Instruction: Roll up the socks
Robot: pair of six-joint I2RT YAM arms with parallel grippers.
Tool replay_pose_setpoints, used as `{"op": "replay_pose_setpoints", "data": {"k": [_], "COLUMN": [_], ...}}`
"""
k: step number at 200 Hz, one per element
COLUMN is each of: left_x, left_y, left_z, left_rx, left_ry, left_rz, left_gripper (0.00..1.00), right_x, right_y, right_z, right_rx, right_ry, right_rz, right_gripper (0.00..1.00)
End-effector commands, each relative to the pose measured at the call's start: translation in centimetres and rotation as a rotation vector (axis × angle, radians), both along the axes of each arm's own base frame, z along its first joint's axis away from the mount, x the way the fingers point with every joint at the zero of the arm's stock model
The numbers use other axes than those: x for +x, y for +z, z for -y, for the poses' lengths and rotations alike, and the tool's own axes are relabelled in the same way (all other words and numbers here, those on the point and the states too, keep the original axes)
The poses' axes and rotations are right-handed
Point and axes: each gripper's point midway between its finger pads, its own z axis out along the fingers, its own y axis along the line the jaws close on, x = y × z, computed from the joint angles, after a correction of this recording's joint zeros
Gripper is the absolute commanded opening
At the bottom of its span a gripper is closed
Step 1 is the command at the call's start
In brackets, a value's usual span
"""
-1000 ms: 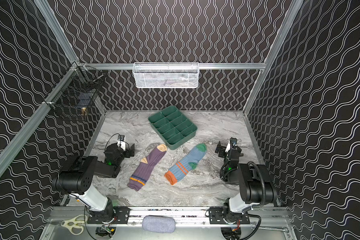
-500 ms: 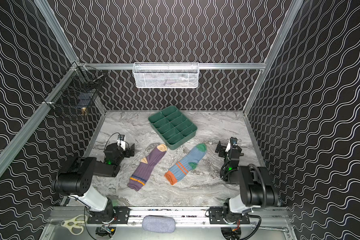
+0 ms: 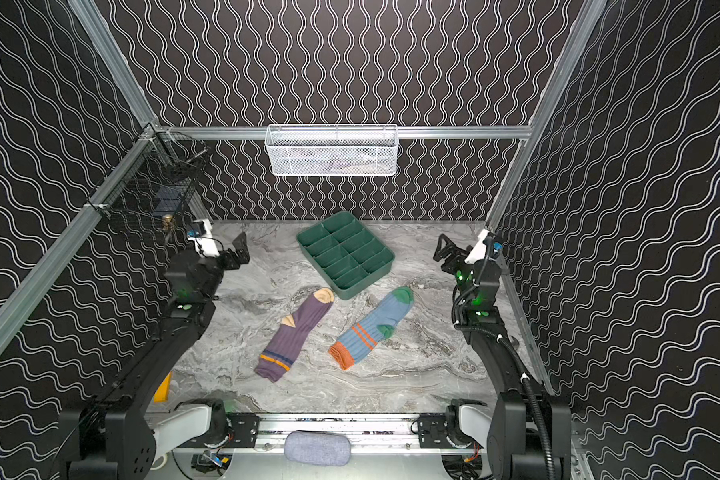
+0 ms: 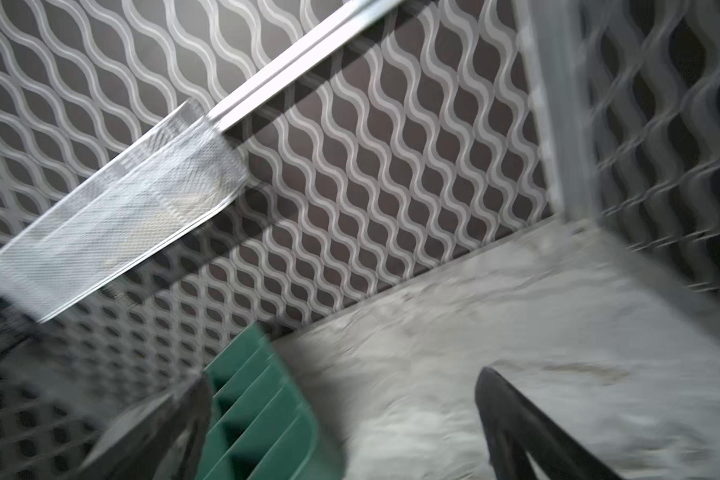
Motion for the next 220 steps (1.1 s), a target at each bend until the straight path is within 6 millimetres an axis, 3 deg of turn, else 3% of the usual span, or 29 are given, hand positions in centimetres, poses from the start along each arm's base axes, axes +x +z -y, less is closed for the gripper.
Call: {"op": "replay_pose_setpoints", "data": {"k": [1, 22, 47, 77, 99, 120, 138, 174, 200, 220], "left_x": [-1.0, -2.5, -6.0, -10.3, -12.6, -13.4, -13.6, -13.9, -14.5, -15.3], "left_y": [-1.1, -0.9, -4.6, -9.5, -12.2, -12.6, -11.1, -6.5, -4.5, -3.9], "left_z": [4.6, 10.5, 17.8, 22.3, 23.0, 22.2, 21.3, 19.3, 17.9, 17.3], "left_rx": [-0.137, -0.035, 0.263, 0.522, 0.650, 0.682, 0.656, 0.593, 0.573, 0.564], "left_ry": [-0.243, -0.465, -0.662, -0.806, -0.829, -0.792, -0.744, -0.638, -0.590, -0.590], "left_rz": [-0.067, -0.083, -0.230, -0.357, -0.425, -0.442, -0.387, -0.229, -0.177, -0.161], "left_gripper": [0.99, 0.99, 0.98, 0.95, 0.95, 0.93, 0.93, 0.94, 0.95, 0.95], "right_x": [0.0, -0.6, -3.3, -6.0, -7.5, -9.5, -11.6, -16.0, -19.7, -21.1], "right_y": [-3.4, -7.0, -11.4, -15.1, -17.7, -19.0, -19.1, -19.7, -21.2, -22.6], "right_z": [-3.2, -4.8, -7.8, -11.7, -15.0, -19.2, -22.8, -27.5, -29.8, -30.1], "right_rx": [0.115, 0.129, 0.024, -0.068, -0.090, -0.177, -0.296, -0.461, -0.646, -0.761], "right_ry": [0.167, 0.222, 0.293, 0.405, 0.523, 0.666, 0.767, 0.927, 0.994, 0.972], "right_rz": [-0.237, -0.433, -0.616, -0.743, -0.822, -0.853, -0.840, -0.805, -0.783, -0.767], "right_gripper": [1.00, 1.00, 1.00, 0.99, 1.00, 1.00, 1.00, 0.99, 0.93, 0.88]}}
